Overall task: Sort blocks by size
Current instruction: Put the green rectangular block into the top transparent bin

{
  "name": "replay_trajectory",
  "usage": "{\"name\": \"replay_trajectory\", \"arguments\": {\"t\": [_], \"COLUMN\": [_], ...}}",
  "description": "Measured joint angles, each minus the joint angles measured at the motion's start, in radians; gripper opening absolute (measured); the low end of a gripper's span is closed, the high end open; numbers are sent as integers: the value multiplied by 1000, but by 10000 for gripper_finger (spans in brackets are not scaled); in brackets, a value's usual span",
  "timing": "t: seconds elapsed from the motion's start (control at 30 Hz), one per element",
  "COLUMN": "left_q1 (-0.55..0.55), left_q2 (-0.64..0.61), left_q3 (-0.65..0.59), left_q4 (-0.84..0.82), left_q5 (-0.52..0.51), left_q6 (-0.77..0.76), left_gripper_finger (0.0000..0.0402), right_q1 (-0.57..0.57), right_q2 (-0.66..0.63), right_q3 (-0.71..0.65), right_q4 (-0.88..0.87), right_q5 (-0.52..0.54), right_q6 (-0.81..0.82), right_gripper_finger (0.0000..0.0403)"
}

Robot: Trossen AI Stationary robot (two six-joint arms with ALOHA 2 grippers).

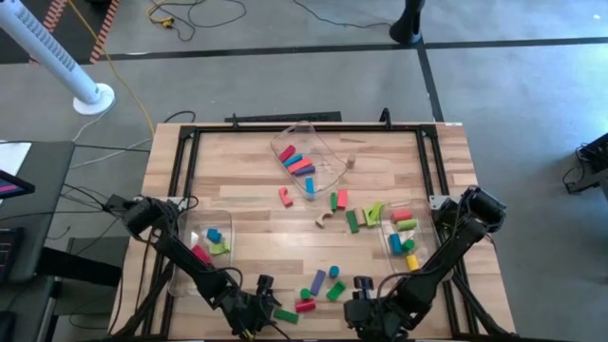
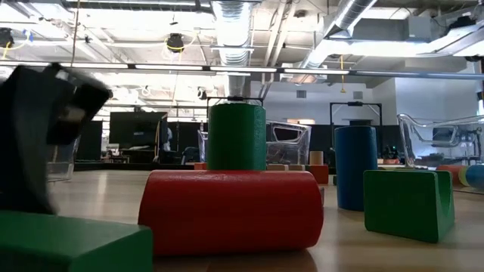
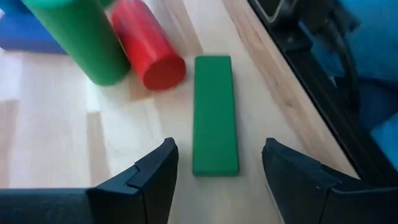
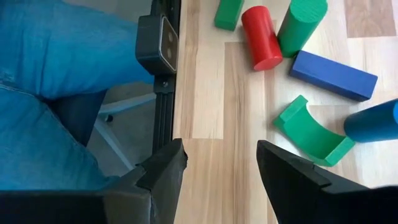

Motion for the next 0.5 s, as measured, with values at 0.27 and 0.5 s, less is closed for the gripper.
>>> {"name": "replay_trajectory", "arguments": {"t": [0.27,0.5], "left_q1": [2,2], "left_q2": [34,36], "left_q3": [2,3], "left_q4": [37,39], "left_q5": [-13,-15], "left_q6": [1,39], "left_gripper_finger": [204,115], "right_q1": [-1,-1], "right_q2": [0,0], "right_q3": [0,0], "right_q4": [1,0], "right_q5": [0,3], "right_q6": [0,-1], "right_gripper_finger": [230,230]}}
